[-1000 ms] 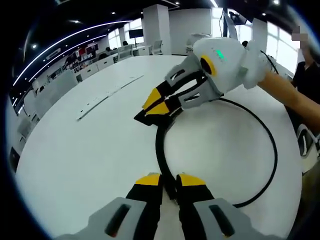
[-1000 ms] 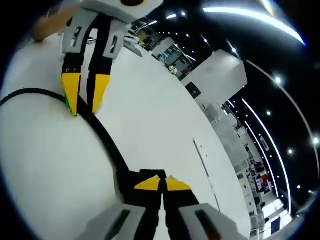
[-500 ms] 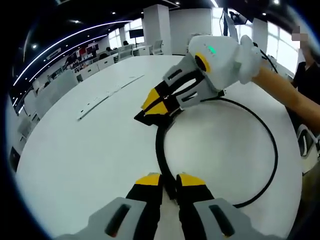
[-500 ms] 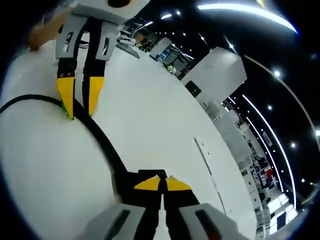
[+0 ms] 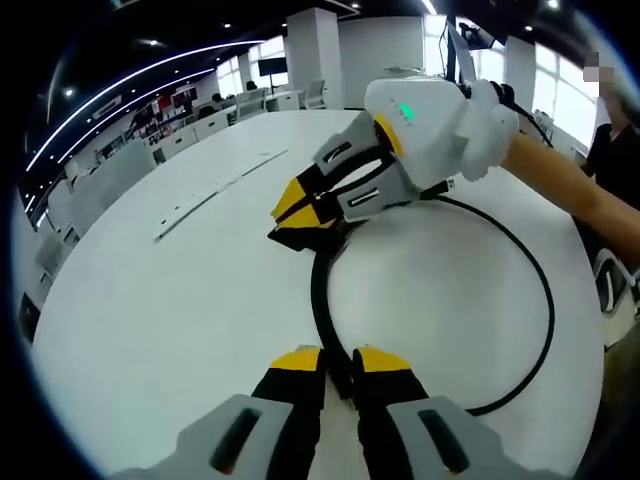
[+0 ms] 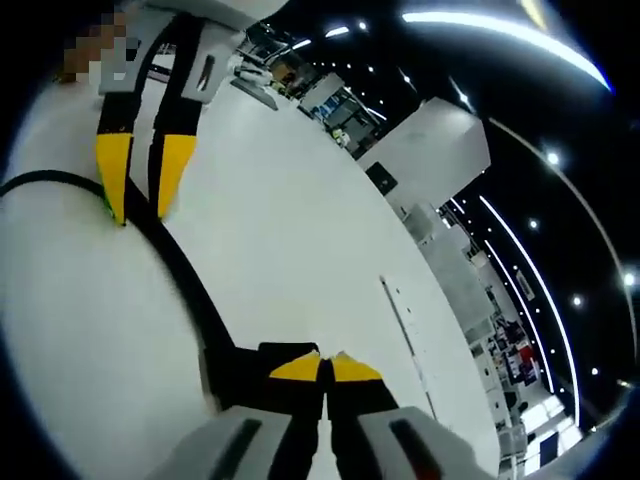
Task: Find the charging cable on the desk, coil it up and secure with Velcro.
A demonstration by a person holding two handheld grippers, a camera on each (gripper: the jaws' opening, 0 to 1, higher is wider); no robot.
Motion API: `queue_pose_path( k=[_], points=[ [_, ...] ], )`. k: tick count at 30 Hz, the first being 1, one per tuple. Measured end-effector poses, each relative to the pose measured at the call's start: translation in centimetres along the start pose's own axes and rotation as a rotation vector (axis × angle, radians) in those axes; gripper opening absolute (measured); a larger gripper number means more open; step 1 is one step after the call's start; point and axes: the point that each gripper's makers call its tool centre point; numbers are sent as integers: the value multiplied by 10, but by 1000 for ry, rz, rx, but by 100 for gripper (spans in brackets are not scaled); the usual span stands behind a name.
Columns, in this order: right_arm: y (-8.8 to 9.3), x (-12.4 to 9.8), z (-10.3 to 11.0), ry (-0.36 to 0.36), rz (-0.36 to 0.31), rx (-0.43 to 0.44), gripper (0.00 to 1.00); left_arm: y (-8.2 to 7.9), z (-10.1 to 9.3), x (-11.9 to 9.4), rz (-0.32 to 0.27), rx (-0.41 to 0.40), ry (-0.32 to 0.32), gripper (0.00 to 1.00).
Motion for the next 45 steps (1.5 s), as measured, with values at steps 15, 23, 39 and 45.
queue_pose_path(
  k=[15, 23, 39, 45],
  points=[
    [-10, -22, -35, 50, 22, -17, 6, 0, 0, -1, 6, -2, -9, 12],
    [-17, -16, -9, -43, 77, -74, 5, 0, -1, -1, 17, 5, -27, 12],
    [-3, -5, 11, -149, 149, -34, 3, -2, -1, 0, 17, 20, -37, 12],
    [-4, -7, 14, -159, 168, -53, 3, -2, -1, 0, 18, 21, -37, 12]
  ],
)
Point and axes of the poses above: the point that each gripper's makers call its tool centre point, and the gripper's own axes: x roughly forward along the fingers, z roughly to its left, y roughly out of its underside, and after that the axes turned 2 degrees about -y, right-handed
